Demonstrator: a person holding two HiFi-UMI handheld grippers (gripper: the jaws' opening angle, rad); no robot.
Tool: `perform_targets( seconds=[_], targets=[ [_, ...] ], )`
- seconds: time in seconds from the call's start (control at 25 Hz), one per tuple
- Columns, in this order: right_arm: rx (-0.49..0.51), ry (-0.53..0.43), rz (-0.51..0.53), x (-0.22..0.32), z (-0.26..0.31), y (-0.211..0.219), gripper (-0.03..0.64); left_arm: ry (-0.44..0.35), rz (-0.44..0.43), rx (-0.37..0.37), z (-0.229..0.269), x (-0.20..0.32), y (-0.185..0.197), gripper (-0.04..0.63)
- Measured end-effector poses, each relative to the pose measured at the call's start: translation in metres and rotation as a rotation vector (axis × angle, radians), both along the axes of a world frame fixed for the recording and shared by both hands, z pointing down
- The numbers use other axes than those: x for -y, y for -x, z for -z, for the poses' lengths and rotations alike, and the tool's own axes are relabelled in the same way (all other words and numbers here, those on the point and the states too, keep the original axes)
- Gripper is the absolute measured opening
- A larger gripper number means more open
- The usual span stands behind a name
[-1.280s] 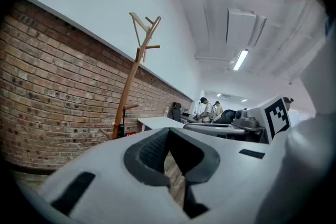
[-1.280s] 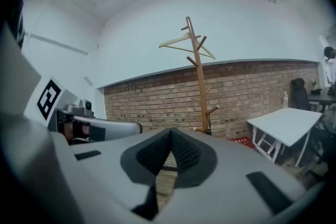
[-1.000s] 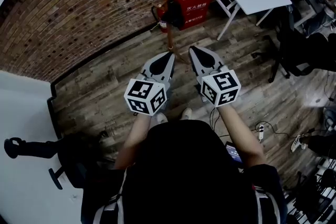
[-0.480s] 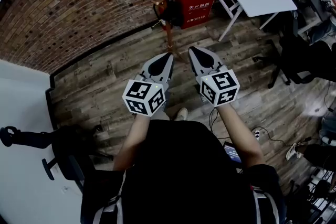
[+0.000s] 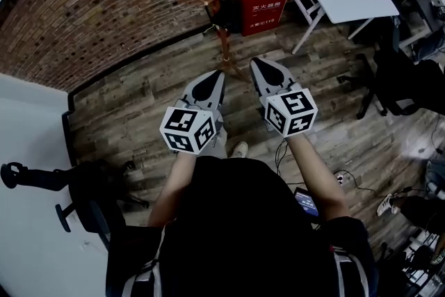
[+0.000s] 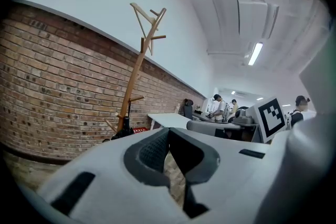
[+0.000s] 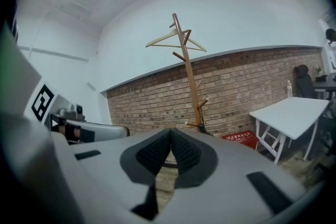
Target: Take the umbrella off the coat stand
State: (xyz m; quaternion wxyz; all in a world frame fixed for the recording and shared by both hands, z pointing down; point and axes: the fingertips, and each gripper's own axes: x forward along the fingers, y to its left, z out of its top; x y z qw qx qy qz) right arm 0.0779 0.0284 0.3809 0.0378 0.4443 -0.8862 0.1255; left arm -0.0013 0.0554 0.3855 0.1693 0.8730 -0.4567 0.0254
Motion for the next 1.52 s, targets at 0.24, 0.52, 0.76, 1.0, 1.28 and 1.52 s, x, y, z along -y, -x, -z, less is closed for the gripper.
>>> perform_targets(
  seconds=[0.24, 0.52, 0.76, 1.0, 1.28, 1.52],
  targets=[
    [0.004, 0.013, -0.009, 0.017, -0.005, -0.004, 0.029, 0.017, -0.018, 0.002, -0.004, 0.015, -0.005, 0.018],
    [0.000, 0.025, -0.021, 0.049, -0.008, -0.003, 0.029, 0.021, -0.019, -0.011, -0.006, 0.047, 0.000, 0.018],
    [0.003, 0.042, -0.035, 0.079, -0.013, 0.001, 0.029, 0.029, -0.018, -0.020, -0.006, 0.079, 0.011, 0.018],
    [0.008, 0.054, -0.042, 0.112, -0.015, 0.010, 0.029, 0.038, -0.030, -0.022, -0.007, 0.111, 0.019, 0.018],
    [-0.003, 0.071, -0.058, 0.149, -0.021, 0.021, 0.029, 0.051, -0.048, -0.035, -0.010, 0.152, 0.031, 0.018],
    [-0.017, 0.085, -0.075, 0.175, -0.027, 0.033, 0.029, 0.066, -0.091, -0.046, -0.015, 0.182, 0.036, 0.018]
  ],
)
